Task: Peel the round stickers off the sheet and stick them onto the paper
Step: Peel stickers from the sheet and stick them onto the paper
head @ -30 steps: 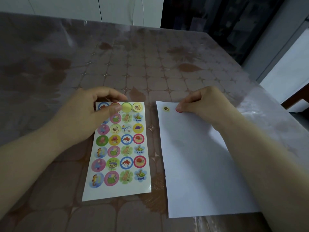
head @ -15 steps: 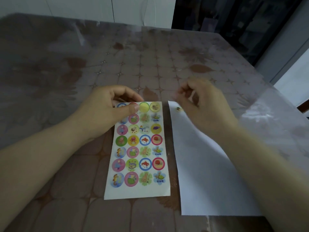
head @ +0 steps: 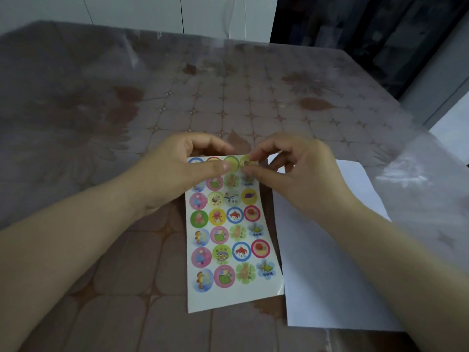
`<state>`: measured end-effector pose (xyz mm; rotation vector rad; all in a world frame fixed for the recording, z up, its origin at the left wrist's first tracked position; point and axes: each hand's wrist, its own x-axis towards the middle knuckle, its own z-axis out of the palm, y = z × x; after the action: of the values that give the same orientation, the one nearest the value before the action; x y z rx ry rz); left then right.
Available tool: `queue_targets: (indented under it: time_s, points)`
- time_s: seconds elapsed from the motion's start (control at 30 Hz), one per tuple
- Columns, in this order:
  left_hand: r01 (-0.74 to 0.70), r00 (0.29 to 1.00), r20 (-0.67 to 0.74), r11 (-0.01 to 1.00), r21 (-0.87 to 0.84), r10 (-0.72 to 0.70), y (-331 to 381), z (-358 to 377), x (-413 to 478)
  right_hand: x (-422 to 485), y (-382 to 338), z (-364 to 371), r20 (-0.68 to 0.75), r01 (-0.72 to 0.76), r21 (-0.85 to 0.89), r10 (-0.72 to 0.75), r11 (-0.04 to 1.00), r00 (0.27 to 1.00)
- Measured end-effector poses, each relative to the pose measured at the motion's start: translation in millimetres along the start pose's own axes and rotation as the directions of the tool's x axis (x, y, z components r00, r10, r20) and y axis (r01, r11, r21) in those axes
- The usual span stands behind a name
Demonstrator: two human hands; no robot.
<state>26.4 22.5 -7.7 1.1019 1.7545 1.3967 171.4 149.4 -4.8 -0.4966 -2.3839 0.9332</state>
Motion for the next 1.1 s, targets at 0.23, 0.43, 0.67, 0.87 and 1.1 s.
queue_targets:
  time_s: [0.23,0.43,0.67,0.87,1.1]
  points:
    - [-0.002,1.0,0.006,0.991,0.136,0.002,2.2,-0.3,-1.7,0.8,3.1,0.6,-0.056,0.073,-0.061,-0.076,0.996,0.996]
    - [-0.092,0.995,-0.01,0.938,0.335,0.101,-0.5,-2.7,-1.3,5.1,0.9,-10.6,-0.08,-0.112,0.301,0.142,0.947,0.987]
    - [-0.134,0.987,-0.032,0.921,0.366,0.157,-3.6,-3.7,0.2,4.4,14.9,-53.0,-0.09,-0.286,0.276,0.321,0.918,0.943]
    - [-0.135,0.984,-0.053,0.908,0.396,0.169,-2.5,-5.3,0.7,2.3,43.1,-87.3,-0.037,-0.452,0.086,0.456,0.888,0.889]
    - [-0.136,0.981,-0.073,0.909,0.393,0.178,-0.8,-4.5,-0.5,3.2,54.2,-82.8,-0.006,-0.526,0.055,0.528,0.848,0.849]
